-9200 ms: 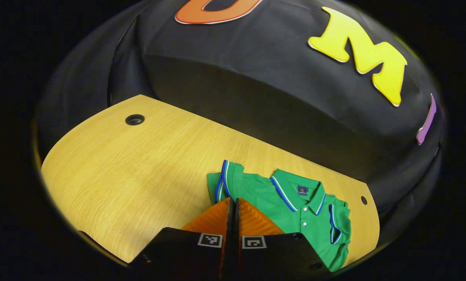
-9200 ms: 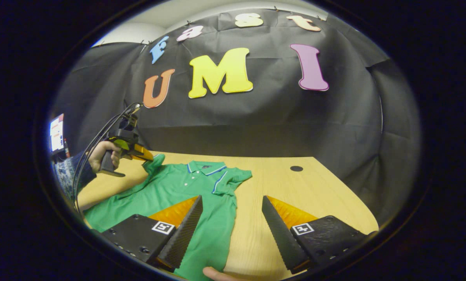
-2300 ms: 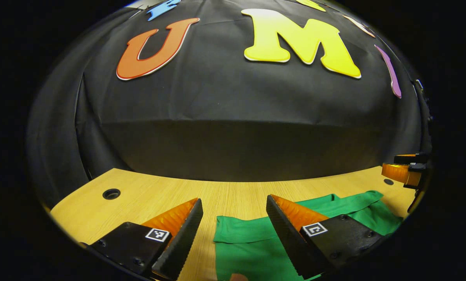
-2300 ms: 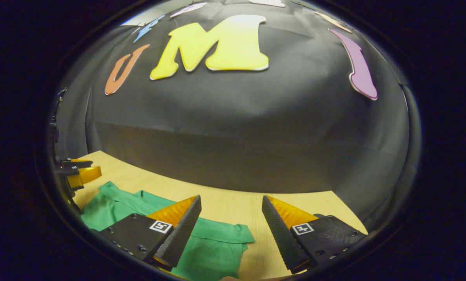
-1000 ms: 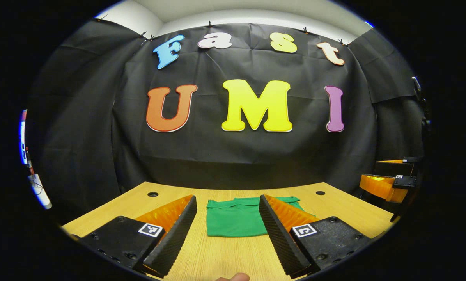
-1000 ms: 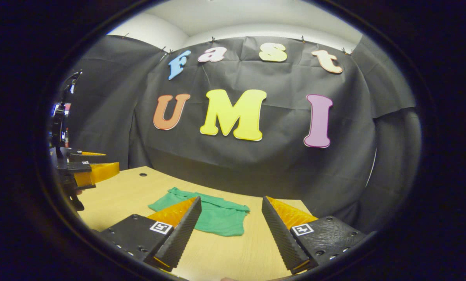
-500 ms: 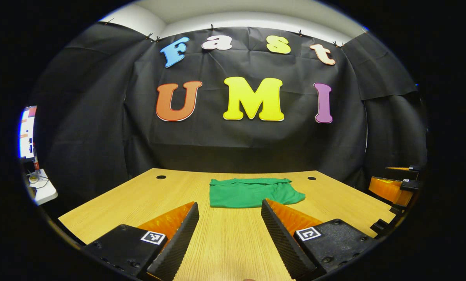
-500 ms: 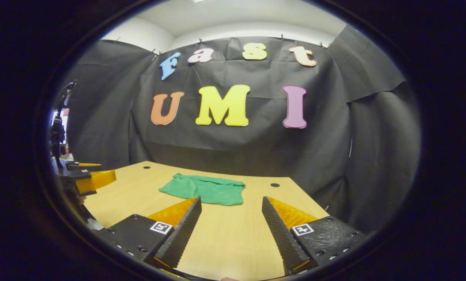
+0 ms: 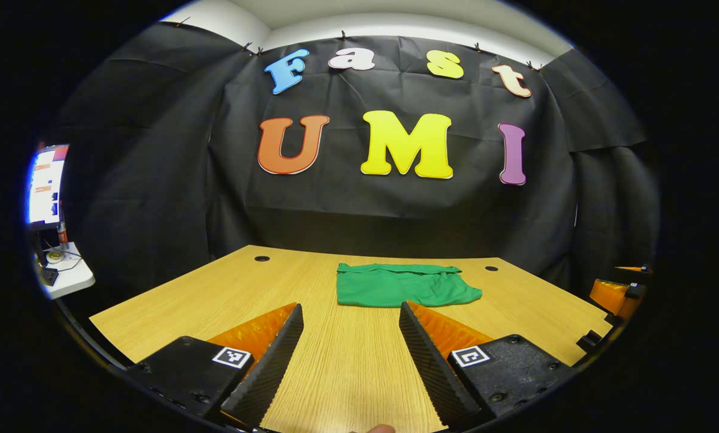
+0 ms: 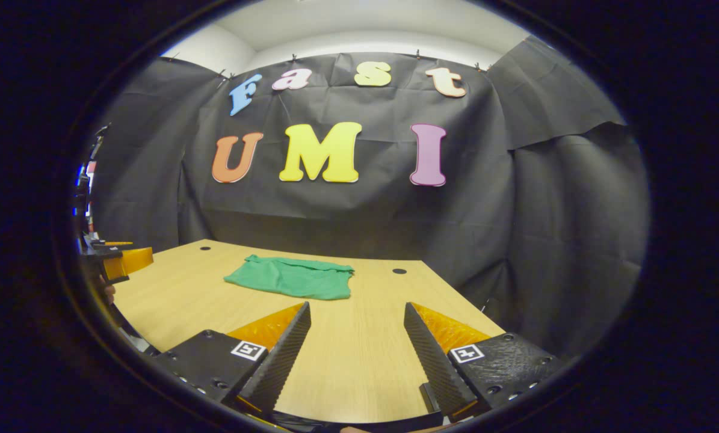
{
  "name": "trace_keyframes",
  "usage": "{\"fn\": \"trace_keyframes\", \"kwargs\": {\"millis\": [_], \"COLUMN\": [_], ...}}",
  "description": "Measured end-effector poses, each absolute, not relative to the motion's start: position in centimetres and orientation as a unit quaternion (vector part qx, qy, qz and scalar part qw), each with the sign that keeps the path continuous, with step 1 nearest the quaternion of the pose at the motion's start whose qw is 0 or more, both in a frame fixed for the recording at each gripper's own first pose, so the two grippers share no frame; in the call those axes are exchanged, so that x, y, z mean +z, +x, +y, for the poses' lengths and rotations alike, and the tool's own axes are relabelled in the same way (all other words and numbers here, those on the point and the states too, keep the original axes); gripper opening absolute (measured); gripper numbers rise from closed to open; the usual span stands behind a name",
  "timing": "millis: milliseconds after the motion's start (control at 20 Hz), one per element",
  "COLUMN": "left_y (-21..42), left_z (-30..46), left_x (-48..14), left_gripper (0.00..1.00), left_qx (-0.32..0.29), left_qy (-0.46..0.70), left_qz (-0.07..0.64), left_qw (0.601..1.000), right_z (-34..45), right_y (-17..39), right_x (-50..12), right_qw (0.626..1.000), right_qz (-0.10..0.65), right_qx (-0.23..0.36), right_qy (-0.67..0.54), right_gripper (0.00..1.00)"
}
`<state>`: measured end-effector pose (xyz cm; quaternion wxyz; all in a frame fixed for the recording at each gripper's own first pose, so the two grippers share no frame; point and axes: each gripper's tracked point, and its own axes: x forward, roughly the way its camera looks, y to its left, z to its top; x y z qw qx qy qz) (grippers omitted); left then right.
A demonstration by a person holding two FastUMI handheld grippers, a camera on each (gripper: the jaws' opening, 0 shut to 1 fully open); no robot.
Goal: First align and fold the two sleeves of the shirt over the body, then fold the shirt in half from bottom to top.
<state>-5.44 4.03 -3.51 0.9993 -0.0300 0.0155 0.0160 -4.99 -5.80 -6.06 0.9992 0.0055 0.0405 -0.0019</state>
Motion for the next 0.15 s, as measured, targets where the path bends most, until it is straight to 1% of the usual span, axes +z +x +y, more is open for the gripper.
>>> {"fn": "trace_keyframes", "kwargs": {"millis": [50, 100, 150], "left_y": [-5.47, -5.52, -5.47], "left_z": [3.98, 4.02, 4.15], "left_x": [-3.33, -3.06, -2.97], "left_gripper": [1.0, 1.0, 1.0], "left_qx": [0.015, 0.017, 0.018], "left_qy": [-0.025, -0.022, -0.019], "left_qz": [0.011, 0.006, 0.002], "left_qw": [1.0, 1.0, 1.0], "right_z": [-5.77, -5.53, -5.33], "right_y": [-4.73, -4.6, -4.55], "right_x": [-6.14, -6.33, -6.45], "right_qw": [0.999, 0.999, 0.999], "right_qz": [0.041, 0.044, 0.047], "right_qx": [-0.002, -0.001, 0.001], "right_qy": [0.004, 0.002, 0.001], "right_gripper": [0.97, 0.95, 0.95]}}
